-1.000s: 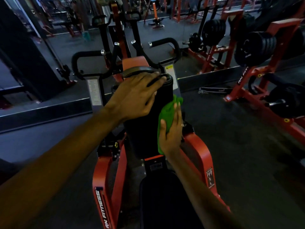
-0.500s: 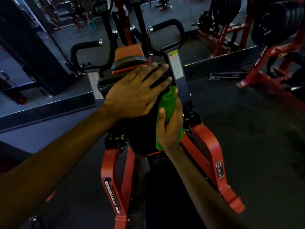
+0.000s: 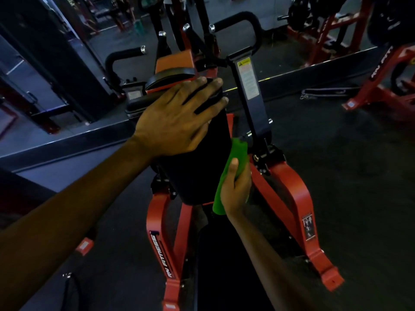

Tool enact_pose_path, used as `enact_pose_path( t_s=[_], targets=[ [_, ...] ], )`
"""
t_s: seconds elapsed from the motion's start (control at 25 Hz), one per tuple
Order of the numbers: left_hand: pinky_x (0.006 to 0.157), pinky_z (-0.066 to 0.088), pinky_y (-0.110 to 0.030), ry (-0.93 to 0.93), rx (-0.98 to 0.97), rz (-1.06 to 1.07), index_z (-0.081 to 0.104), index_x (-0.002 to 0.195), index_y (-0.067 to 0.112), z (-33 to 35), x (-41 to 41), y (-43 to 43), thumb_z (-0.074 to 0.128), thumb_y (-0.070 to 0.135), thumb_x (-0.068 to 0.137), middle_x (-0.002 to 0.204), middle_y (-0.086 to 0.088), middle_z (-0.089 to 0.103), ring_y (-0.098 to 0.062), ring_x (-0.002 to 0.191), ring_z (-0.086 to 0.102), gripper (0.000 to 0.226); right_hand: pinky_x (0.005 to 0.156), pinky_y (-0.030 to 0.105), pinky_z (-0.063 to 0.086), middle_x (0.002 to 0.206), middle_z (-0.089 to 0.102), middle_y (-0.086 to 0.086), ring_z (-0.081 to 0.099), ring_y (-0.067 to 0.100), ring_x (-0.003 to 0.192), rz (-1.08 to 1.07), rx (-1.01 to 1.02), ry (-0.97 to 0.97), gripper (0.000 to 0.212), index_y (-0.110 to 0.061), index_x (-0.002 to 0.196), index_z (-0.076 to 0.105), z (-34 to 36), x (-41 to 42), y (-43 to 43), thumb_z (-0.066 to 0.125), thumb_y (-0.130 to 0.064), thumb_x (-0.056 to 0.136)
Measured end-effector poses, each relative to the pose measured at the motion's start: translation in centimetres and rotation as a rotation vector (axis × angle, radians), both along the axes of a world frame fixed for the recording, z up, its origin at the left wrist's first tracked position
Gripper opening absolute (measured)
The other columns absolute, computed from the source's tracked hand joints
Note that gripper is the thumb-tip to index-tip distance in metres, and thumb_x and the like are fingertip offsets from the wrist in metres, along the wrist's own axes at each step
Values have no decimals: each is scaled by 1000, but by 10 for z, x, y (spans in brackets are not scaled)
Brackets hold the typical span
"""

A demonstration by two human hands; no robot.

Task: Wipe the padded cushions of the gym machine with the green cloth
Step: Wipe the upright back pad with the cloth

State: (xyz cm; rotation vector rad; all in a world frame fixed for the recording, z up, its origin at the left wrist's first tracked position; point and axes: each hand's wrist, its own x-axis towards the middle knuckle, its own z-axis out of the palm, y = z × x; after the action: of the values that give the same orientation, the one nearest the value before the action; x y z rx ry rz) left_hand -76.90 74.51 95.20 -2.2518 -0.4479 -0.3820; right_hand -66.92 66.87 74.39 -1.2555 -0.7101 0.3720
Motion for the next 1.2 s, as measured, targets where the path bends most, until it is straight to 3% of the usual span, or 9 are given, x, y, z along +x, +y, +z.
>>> enact_pose_path(
  t_s=[0.16, 0.32, 0.44, 0.6, 0.76, 0.88, 1.0, 1.08, 1.2],
  targets=[
    [110, 39, -46, -11, 33, -8, 45, 151, 17, 0, 0, 0, 42, 31, 103, 158, -13, 39, -34, 141, 42, 50, 101, 37, 50, 132, 63, -2, 60, 14, 124, 106, 135, -111, 38, -36, 143, 43, 37, 16, 16, 36, -42, 107],
    [110, 40, -46, -18, 37, -6, 46, 150, 18, 0, 0, 0, 42, 31, 103, 157, -13, 40, -35, 140, 44, 49, 103, 41, 48, 132, 57, -8, 54, 8, 125, 55, -10, -123, 53, -14, 142, 51, -30, 9, -4, 32, -49, 107],
    [109, 40, -45, -29, 51, -7, 46, 150, 18, -1, 0, 1, 44, 32, 103, 157, -12, 41, -34, 140, 45, 49, 103, 48, 48, 132, 57, -17, 54, 6, 128, 67, 9, -65, 43, -30, 141, 48, -39, 6, -10, 32, -51, 107],
    [108, 41, -44, -27, 55, -9, 47, 150, 18, -2, 1, 0, 43, 32, 103, 157, -12, 42, -34, 139, 46, 49, 102, 46, 50, 130, 64, 1, 60, 18, 125, 78, 64, -14, 39, -26, 136, 54, 7, 11, 8, 35, -45, 108],
    [108, 41, -44, -31, 48, -11, 48, 149, 18, 0, 0, -1, 42, 32, 103, 156, -12, 42, -34, 139, 47, 48, 105, 29, 45, 133, 61, 5, 57, 16, 127, 91, 59, -110, 44, -20, 139, 51, -6, 13, 7, 34, -43, 107],
    [109, 38, -44, -25, 52, -8, 47, 150, 18, -1, 1, -1, 42, 33, 104, 157, -12, 41, -34, 139, 46, 48, 104, 9, 34, 129, 52, -18, 45, -10, 126, 35, -39, -46, 38, -29, 138, 45, -48, 2, -17, 35, -46, 105],
    [109, 38, -44, -26, 44, -15, 46, 150, 19, -1, 0, -1, 41, 33, 104, 157, -12, 41, -34, 139, 45, 48, 109, 27, 42, 137, 56, -12, 49, 0, 132, 57, -110, 43, 40, -26, 138, 50, -54, -4, -28, 38, -45, 105],
    [110, 38, -45, -35, 8, -32, 44, 151, 19, 1, 0, -1, 39, 32, 104, 158, -11, 39, -33, 141, 43, 49, 114, 44, 41, 151, 51, 8, 46, 20, 142, 50, -88, -118, 51, -10, 148, 47, -52, -5, -37, 39, -40, 107],
    [112, 35, -41, -133, -75, -72, 44, 151, 15, 2, -4, -4, 43, 24, 103, 157, -10, 42, -30, 141, 43, 49, 123, 43, 28, 161, 32, 18, 31, 30, 151, 89, -53, -553, 54, -7, 154, 35, -52, -2, -51, 37, -35, 108]
  ],
)
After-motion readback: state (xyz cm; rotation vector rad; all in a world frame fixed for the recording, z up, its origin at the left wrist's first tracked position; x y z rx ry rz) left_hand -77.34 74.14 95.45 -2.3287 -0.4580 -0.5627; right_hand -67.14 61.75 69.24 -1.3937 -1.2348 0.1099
